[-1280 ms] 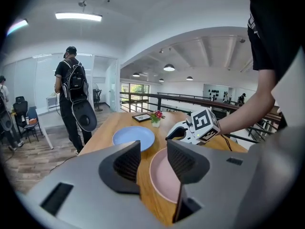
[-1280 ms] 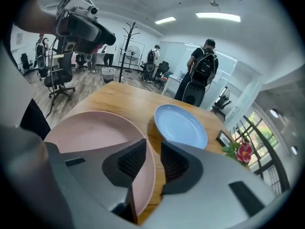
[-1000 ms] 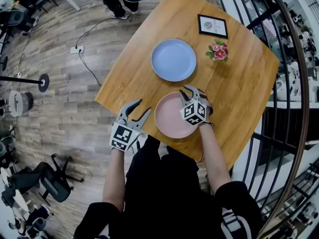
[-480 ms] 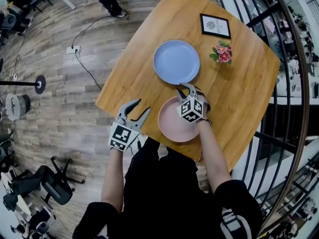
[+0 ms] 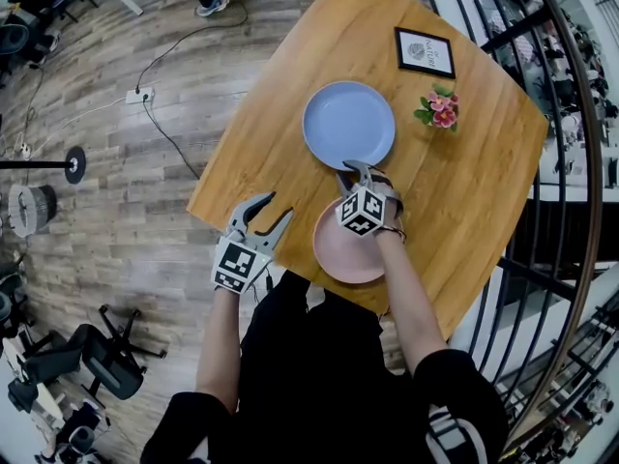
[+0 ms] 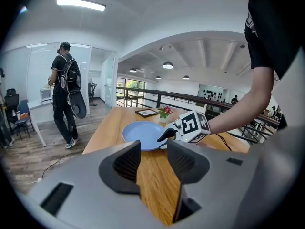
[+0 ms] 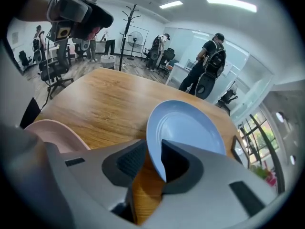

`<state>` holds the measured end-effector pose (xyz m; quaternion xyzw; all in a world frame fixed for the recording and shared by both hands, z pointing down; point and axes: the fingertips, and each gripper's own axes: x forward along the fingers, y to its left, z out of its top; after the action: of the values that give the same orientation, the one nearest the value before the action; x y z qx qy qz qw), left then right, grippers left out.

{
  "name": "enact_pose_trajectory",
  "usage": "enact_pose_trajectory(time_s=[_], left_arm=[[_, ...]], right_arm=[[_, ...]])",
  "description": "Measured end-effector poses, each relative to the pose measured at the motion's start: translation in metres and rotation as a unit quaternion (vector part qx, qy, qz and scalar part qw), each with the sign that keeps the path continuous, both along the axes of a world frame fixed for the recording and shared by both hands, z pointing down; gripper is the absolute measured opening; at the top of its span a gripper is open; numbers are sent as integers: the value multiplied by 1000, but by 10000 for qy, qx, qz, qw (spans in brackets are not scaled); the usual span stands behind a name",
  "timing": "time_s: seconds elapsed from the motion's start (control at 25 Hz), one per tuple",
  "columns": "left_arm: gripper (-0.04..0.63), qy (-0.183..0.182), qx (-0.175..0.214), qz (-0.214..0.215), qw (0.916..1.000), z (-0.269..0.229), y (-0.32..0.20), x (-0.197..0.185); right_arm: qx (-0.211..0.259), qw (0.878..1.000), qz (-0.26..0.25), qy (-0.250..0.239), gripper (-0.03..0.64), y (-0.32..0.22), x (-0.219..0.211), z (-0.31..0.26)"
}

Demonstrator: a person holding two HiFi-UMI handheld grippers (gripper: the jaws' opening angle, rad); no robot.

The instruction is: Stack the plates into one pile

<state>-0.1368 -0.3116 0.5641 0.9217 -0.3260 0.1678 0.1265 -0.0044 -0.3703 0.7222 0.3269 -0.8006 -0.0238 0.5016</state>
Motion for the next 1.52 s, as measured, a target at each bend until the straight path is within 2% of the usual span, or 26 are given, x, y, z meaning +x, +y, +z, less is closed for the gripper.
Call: enact_pose_trajectory(time_s=[0.44,0.6,0.8,1.52], left_arm=[[189,52,-109,12,9999,10,-14,-5],[189,76,-115,31,9999,12,-19,-6],[189,79,-124,39,9999,13,-21,-9],[189,37,-52,40,10000,8,-11,-8]], right_arm=[[-96,9984,-338,437,104,-4,-11,21],[-28,9976,-426,553,57,-5,-14,25],[-11,9963,-479,713,38,-5,-15,30],[386,9934,-528,947,23,-7,-10,15]])
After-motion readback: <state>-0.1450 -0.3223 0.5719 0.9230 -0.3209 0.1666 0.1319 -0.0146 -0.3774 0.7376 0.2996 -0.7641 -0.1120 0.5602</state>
